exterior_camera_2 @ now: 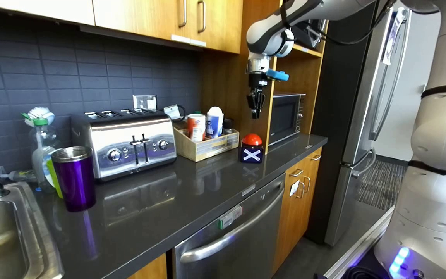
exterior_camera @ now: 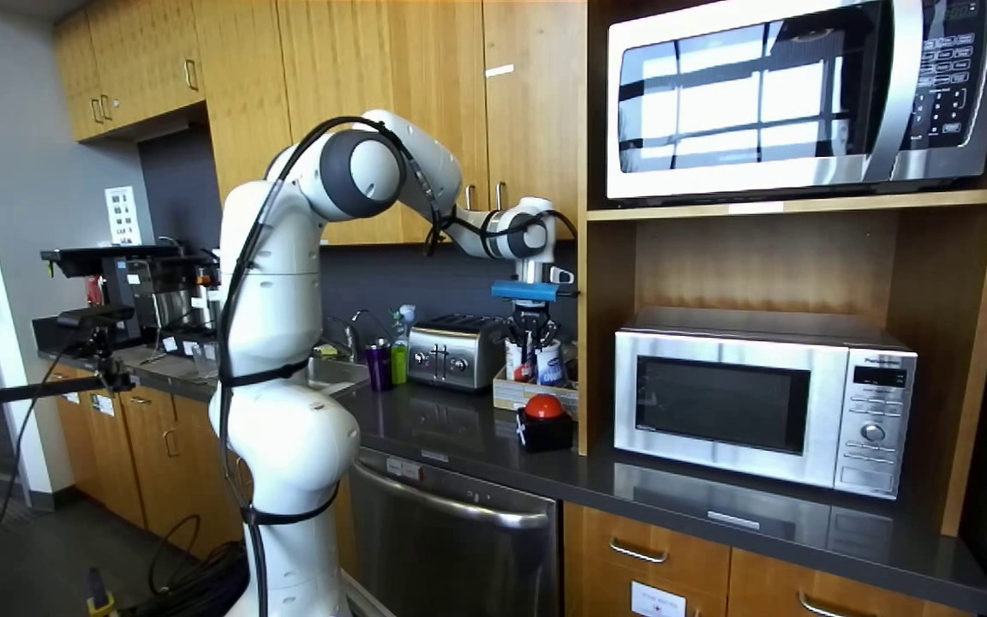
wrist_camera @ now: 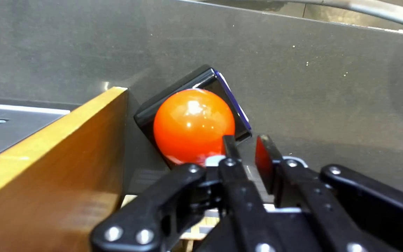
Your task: Press the orange button.
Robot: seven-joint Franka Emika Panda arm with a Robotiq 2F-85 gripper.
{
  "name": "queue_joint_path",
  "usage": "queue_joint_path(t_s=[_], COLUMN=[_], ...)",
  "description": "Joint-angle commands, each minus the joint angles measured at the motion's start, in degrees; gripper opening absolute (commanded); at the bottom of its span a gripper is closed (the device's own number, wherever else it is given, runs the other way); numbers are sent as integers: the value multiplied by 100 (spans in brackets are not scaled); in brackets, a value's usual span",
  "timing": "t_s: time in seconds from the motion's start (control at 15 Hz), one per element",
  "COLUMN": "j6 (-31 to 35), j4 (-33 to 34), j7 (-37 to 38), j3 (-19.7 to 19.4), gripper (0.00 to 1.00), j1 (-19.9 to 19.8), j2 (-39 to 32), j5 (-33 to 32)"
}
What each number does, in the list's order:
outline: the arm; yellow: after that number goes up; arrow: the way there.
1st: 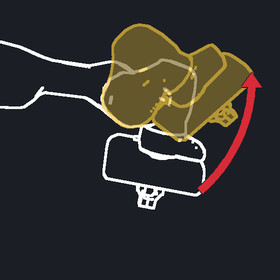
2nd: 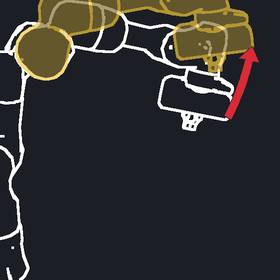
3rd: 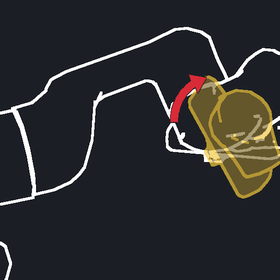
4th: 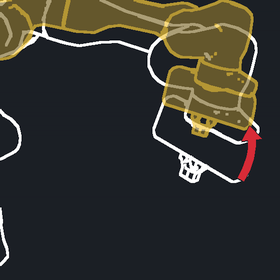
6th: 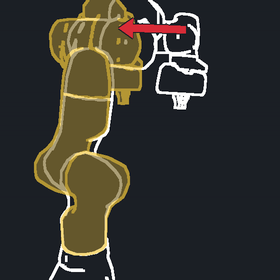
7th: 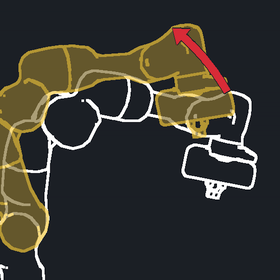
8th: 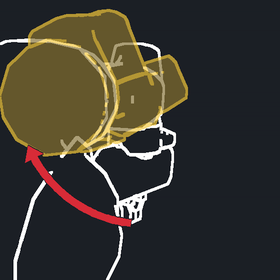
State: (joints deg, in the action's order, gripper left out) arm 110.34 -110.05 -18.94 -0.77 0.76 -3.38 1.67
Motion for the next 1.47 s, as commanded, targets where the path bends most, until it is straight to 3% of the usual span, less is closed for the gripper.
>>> queue_joint_path(t_s=[0.0, 1.4], j6=[-87, 84], j4=[264, 547], j7=[-210, -304], j3=[-9, 7], gripper=[0, 0], j1=[-121, -274], j2=[-166, -788], j5=[42, 277])
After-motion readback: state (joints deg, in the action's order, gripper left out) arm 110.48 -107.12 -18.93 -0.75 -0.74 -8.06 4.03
